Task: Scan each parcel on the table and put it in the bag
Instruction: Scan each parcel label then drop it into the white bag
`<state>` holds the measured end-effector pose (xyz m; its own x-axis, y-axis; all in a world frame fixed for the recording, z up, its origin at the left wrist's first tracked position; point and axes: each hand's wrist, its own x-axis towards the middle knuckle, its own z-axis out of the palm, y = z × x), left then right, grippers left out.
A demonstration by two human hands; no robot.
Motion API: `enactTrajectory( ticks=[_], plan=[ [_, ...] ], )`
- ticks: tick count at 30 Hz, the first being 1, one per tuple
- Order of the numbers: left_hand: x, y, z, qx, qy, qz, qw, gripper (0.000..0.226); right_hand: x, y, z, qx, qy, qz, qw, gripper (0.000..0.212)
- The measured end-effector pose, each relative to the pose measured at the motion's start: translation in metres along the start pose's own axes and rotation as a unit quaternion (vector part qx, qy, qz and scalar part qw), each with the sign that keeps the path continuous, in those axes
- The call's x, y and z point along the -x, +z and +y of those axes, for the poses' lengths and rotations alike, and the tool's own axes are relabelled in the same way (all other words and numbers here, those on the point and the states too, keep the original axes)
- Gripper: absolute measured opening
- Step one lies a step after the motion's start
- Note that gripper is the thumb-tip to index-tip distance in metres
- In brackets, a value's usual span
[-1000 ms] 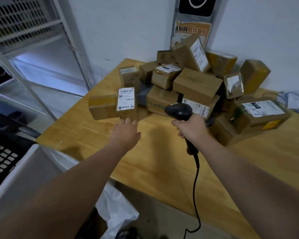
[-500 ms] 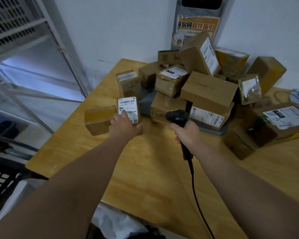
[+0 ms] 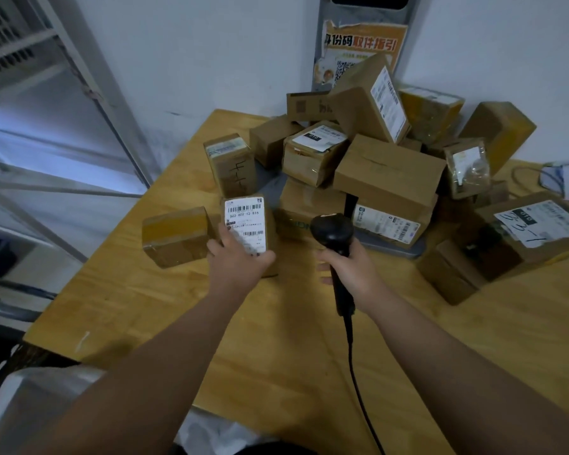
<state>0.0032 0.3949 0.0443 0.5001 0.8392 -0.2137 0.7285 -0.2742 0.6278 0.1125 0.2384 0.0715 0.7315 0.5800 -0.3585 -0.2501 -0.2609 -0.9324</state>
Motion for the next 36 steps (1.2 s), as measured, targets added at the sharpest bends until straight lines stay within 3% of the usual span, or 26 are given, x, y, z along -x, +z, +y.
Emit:
enactTrajectory(
  ticks=[3,7,9,13,15,17,19,22,25,27,29,32,34,36],
  plan=[
    [0.036,0.019,-0.017,0.046,-0.002,-0.018,0.999,0.118,0.011,-0.01,0.007,-0.008,0.018,-0.036,0.999,0.027],
    [0.078,0.046,-0.011,0.072,0.052,-0.072,0.993,0.131,0.026,-0.021,0.022,0.027,0.031,-0.04,0.998,0.047],
    [0.091,0.061,-0.002,0.089,0.074,-0.115,0.987,0.128,0.034,-0.032,0.03,0.004,0.035,-0.028,0.999,0.041],
    [0.102,0.087,0.005,0.155,0.126,-0.213,0.957,0.076,0.048,-0.07,0.039,-0.01,0.024,0.015,1.0,0.035],
    [0.112,0.089,0.017,0.193,0.103,-0.255,0.942,0.051,0.054,-0.09,0.038,-0.005,0.013,0.039,0.999,0.038],
    [0.117,0.091,0.031,0.225,0.07,-0.265,0.935,0.04,0.058,-0.108,0.039,0.01,-0.004,0.052,0.999,0.037],
    [0.118,0.095,0.042,0.226,0.078,-0.254,0.937,0.048,0.06,-0.122,0.042,0.021,-0.01,0.057,0.998,0.045],
    [0.119,0.101,0.058,0.205,0.095,-0.266,0.937,0.077,0.062,-0.138,0.051,0.023,0.003,0.073,0.997,0.055],
    [0.107,0.099,0.077,0.097,0.175,-0.212,0.957,0.097,0.061,-0.148,0.06,0.011,0.011,0.091,0.996,0.06],
    [0.095,0.097,0.086,0.037,0.215,-0.19,0.957,0.094,0.062,-0.151,0.063,0.003,0.018,0.097,0.995,0.059],
    [0.087,0.095,0.093,0.049,0.236,-0.217,0.946,0.084,0.066,-0.152,0.062,0.032,0.021,0.117,0.992,0.054],
    [0.086,0.095,0.092,0.086,0.225,-0.212,0.947,0.078,0.081,-0.155,0.056,0.092,-0.016,0.162,0.982,0.031],
    [0.088,0.099,0.086,0.092,0.227,-0.182,0.952,0.078,0.093,-0.161,0.051,0.095,-0.032,0.151,0.983,0.015],
    [0.094,0.102,0.083,0.109,0.226,-0.168,0.953,0.079,0.107,-0.164,0.045,0.088,-0.031,0.114,0.989,0.015]
  ],
)
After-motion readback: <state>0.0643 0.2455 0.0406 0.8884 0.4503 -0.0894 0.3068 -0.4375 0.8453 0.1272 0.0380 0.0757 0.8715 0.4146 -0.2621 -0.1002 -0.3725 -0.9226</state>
